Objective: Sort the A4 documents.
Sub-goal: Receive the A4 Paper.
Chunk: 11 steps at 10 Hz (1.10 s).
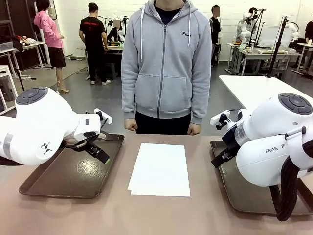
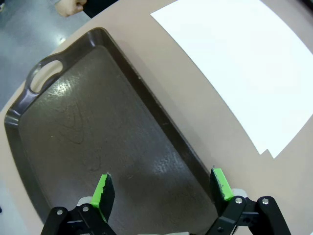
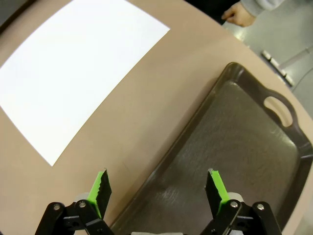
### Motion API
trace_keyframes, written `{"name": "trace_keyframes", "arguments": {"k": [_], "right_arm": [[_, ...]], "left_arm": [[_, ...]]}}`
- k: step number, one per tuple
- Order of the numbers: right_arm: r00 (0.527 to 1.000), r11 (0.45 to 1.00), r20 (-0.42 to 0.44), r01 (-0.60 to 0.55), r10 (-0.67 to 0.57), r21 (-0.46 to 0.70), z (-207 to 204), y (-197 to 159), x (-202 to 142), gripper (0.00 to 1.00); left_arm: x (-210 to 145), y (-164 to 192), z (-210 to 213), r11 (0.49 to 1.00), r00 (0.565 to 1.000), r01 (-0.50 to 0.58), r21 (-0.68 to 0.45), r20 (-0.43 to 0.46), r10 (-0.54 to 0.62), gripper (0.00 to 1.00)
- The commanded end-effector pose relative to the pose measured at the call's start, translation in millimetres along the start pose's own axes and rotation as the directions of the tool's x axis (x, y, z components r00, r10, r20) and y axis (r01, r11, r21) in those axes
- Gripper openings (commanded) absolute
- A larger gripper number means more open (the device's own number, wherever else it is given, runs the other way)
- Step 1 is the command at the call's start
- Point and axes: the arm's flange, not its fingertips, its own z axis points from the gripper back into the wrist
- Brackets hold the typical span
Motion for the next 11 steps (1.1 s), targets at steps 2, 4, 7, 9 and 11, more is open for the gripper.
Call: {"name": "trace_keyframes", "arguments": {"k": [2,4,7,9,11], "right_arm": [[0.997,0.99,0.022,0.079,-0.077,-0.117,50.6,-26.5,-6.1,1.0],[0.996,0.989,0.037,0.087,-0.083,-0.121,104.3,-48.5,-15.8,1.0],[0.993,0.989,0.052,0.098,-0.104,0.106,166.4,-75.4,-27.6,1.0],[0.99,0.959,0.053,0.113,-0.131,0.26,186.4,-92.4,-37.9,1.0],[0.978,0.945,0.117,0.131,-0.173,0.299,190.3,-106.2,-45.7,1.0]], "left_arm": [[-22.1,11.9,56.2,0.998,0.999,-0.041,0.053,-0.011,0.042,1.0],[-37.8,24.8,97.5,0.995,0.996,-0.08,0.056,-0.027,0.082,1.0],[-55.2,38.6,142.8,0.996,0.994,-0.076,-0.049,0.072,0.079,1.0],[-71.3,52.4,161.8,0.991,0.988,-0.097,-0.094,0.113,0.107,1.0],[-80.5,62.4,163.4,0.984,0.985,-0.099,-0.151,0.124,0.119,1.0]]}}
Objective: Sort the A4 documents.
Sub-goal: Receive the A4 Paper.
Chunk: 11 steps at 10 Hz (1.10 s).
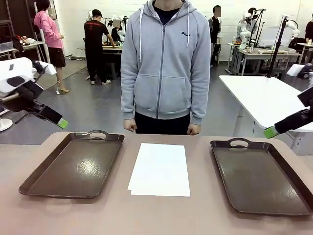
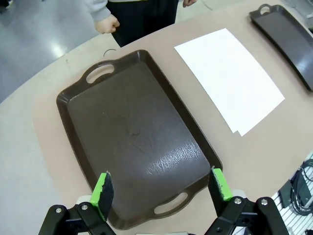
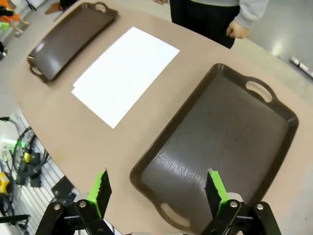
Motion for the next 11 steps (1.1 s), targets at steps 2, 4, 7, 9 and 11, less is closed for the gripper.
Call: {"name": "trace_keyframes", "arguments": {"k": [2,4,7,9,11], "right_arm": [[0.998,0.999,0.053,0.031,-0.033,0.035,-3.4,-23.0,3.0,1.0],[0.998,0.997,0.048,0.047,-0.05,0.058,-5.4,-27.7,6.6,1.0],[0.997,0.997,0.063,0.046,-0.05,0.067,-5.6,-27.2,12.8,1.0],[0.996,0.996,0.069,0.056,-0.061,0.073,-6.1,-29.0,14.5,1.0],[0.996,0.995,0.066,0.058,-0.063,0.079,-6.7,-29.4,15.6,1.0]], "left_arm": [[-57.3,-11.9,-16.2,0.995,1.0,0.016,-0.098,-0.016,-0.018,1.0],[-59.0,-8.1,-14.9,0.987,1.0,0.016,-0.162,-0.022,-0.02,1.0],[-62.6,-10.5,-17.5,0.985,1.0,0.014,-0.171,-0.014,-0.017,1.0],[-62.6,-11.4,-13.0,0.981,0.999,0.033,-0.192,0.013,-0.031,1.0],[-60.6,-12.9,-8.2,0.974,0.998,0.061,-0.217,0.038,-0.054,1.0]]}}
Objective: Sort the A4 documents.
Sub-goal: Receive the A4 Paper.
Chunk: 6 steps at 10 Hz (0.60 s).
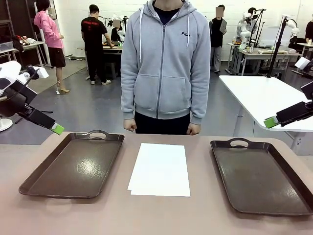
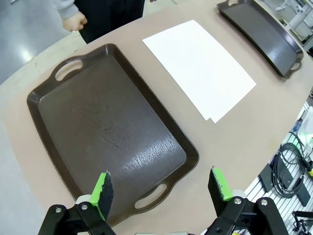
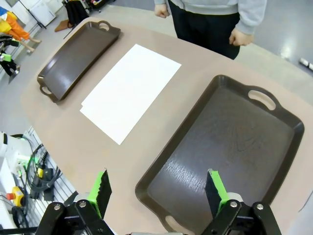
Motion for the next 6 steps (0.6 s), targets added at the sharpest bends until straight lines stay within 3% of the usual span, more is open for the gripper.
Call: {"name": "trace_keyframes", "arguments": {"k": [1,6], "right_arm": [[1.0,1.0,0.015,-0.014,0.014,0.014,-3.6,-4.1,3.2,1.0],[1.0,1.0,0.015,-0.016,0.016,0.0,-6.4,-3.1,3.2,1.0]], "left_arm": [[-44.9,-18.5,-10.0,0.996,0.998,0.044,-0.072,0.057,-0.04,1.0],[-46.9,-22.3,-2.4,0.991,0.994,0.07,-0.115,0.094,-0.06,1.0]]}}
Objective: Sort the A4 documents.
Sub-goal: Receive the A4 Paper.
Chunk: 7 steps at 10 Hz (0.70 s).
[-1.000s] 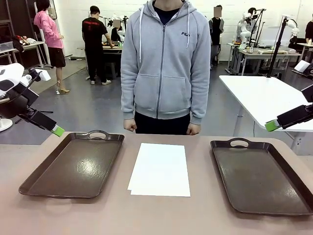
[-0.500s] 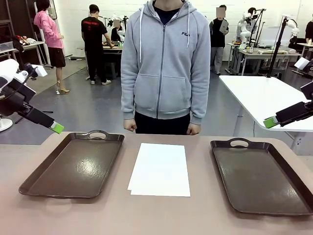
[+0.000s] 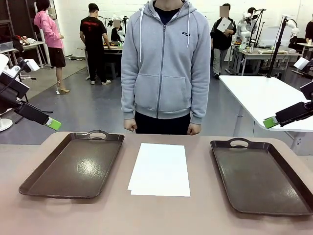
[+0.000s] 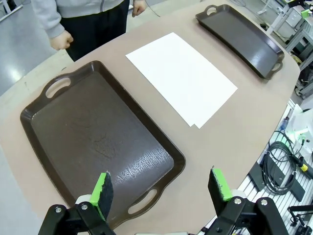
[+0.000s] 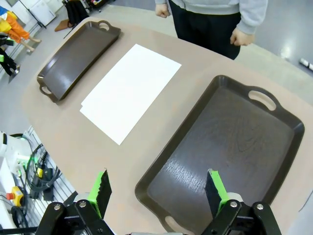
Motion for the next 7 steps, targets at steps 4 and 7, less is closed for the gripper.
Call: {"name": "trace_keyframes", "arguments": {"k": [4,7], "right_arm": [[1.0,1.0,-0.005,-0.003,0.003,-0.001,-1.9,-0.2,-0.1,1.0],[1.0,1.0,-0.005,-0.003,0.003,-0.001,-1.9,-0.2,-0.1,1.0]], "left_arm": [[-44.9,-20.7,-21.1,1.0,1.0,0.006,-0.017,0.013,-0.006,1.0],[-0.7,0.0,-0.3,1.0,1.0,-0.006,-0.009,0.0,0.006,1.0]]}}
